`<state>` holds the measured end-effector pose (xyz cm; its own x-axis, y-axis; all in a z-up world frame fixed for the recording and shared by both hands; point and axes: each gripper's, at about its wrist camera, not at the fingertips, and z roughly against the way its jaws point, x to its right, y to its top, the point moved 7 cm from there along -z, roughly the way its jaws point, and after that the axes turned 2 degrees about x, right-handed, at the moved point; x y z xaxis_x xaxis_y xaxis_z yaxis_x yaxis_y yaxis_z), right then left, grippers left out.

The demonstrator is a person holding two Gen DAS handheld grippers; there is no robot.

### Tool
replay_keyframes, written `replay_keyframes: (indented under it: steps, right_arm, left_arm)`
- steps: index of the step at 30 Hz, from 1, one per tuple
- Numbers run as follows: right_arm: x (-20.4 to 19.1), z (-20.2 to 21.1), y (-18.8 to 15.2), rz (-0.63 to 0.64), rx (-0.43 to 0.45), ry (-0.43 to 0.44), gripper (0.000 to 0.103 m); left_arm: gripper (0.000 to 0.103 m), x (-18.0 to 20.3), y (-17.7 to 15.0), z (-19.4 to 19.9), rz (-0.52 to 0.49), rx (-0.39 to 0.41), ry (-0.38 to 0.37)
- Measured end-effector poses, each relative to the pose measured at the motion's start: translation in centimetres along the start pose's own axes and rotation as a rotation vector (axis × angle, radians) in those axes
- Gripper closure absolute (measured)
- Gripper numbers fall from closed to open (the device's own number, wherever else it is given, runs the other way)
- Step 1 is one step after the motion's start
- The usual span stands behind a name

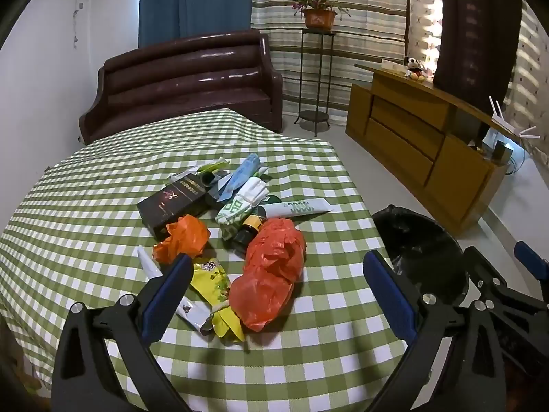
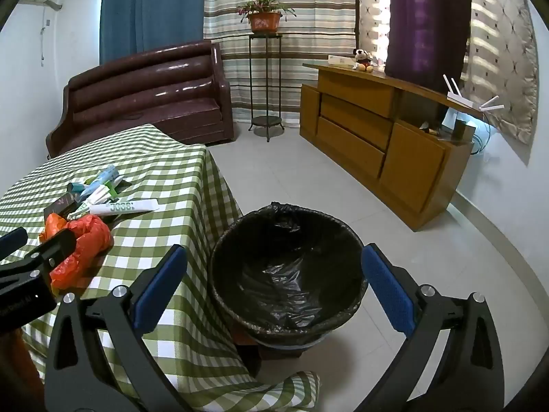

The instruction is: Collect trash

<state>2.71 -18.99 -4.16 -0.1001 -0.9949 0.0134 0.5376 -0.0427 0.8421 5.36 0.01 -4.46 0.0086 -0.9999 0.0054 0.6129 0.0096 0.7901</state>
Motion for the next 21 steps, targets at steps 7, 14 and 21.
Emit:
replay_keyframes:
  steps: [7,14,21]
  right_arm:
    - [0.01,0.11,0.08,-0.003,0.002,0.003,0.004]
    - [0.12,0.02,0.02,-0.007,-0.002,0.005,0.004]
    - [0.08,0.07,0.03,-0.008,-0.001,0.005,0.004]
  left_arm:
    - [0.007,0.04,-0.01,0.08,-0.003,0.003,0.025]
    - [0.007,0.0,-0.12,0.65,0.0,0.001,0.009]
    - [0.007,-0.16,0.08,0.45,-0.007,-0.007,0.003]
